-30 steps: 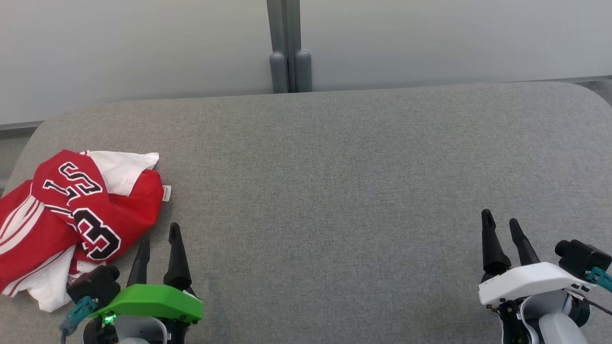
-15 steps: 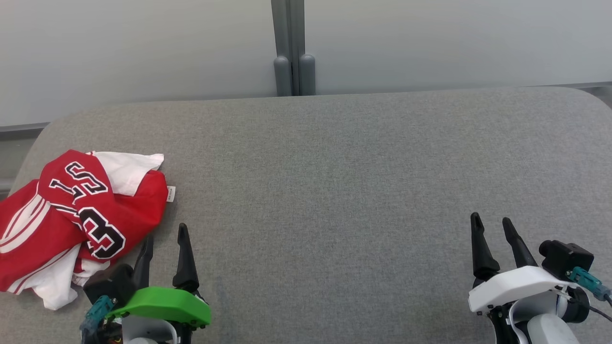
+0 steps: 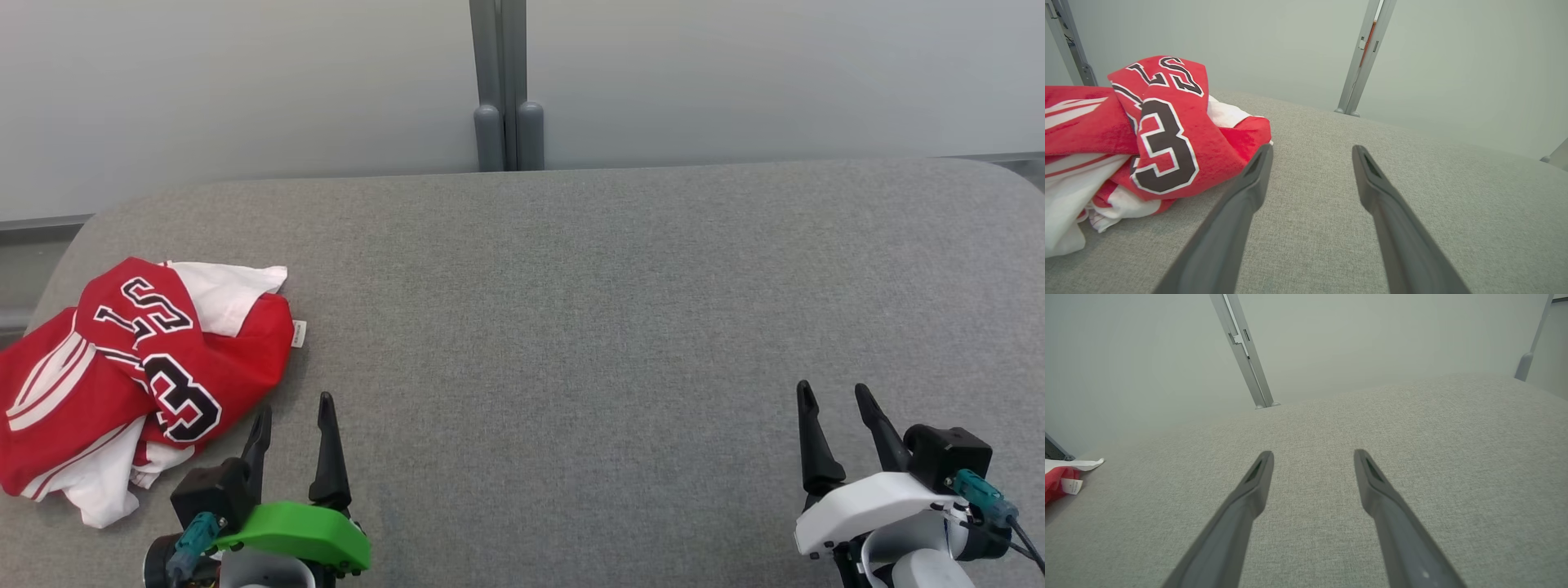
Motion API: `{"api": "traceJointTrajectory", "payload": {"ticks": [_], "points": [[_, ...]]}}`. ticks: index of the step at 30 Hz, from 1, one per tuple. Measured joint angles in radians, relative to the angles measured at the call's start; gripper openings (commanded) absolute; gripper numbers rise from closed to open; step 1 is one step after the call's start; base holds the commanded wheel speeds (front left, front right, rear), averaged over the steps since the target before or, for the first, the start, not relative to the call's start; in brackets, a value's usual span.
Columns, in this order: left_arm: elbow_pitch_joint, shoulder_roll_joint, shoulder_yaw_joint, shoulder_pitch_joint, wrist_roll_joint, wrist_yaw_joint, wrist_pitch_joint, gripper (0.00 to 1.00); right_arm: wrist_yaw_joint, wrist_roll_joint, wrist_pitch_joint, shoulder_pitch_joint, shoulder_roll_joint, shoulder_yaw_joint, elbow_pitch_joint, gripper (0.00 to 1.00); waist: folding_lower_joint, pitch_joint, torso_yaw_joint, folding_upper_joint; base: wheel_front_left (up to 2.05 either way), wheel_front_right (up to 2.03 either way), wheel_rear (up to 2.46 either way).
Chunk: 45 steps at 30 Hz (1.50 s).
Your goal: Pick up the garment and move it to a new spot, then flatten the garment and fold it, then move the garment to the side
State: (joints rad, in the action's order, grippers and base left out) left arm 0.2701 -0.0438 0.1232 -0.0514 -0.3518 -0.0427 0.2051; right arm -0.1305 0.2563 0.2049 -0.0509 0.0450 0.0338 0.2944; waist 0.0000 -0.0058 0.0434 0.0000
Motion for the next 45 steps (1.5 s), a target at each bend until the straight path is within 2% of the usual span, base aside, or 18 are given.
{"api": "traceJointTrajectory", "payload": {"ticks": [7, 30, 45], "points": [[0.025, -0.001, 0.003, 0.001, 0.026, 0.012, 0.016, 1.0, 0.0, -0.045, 0.014, 0.005, 0.001, -0.012, 0.003, 1.0, 0.0, -0.005, 0.002, 0.0, 0.0, 0.0, 0.0], [0.069, -0.002, 0.016, 0.001, 0.117, 0.007, 0.057, 1.0, 0.0, -0.189, 0.057, 0.011, 0.003, -0.029, 0.009, 1.0, 0.0, -0.021, 0.01, 0.0, 0.0, 0.0, 0.0], [0.077, -0.003, 0.015, 0.001, 0.109, 0.006, 0.057, 1.0, 0.0, -0.186, 0.058, 0.018, 0.003, -0.029, 0.01, 1.0, 0.0, -0.018, 0.014, 0.0, 0.0, 0.0, 0.0]]}}
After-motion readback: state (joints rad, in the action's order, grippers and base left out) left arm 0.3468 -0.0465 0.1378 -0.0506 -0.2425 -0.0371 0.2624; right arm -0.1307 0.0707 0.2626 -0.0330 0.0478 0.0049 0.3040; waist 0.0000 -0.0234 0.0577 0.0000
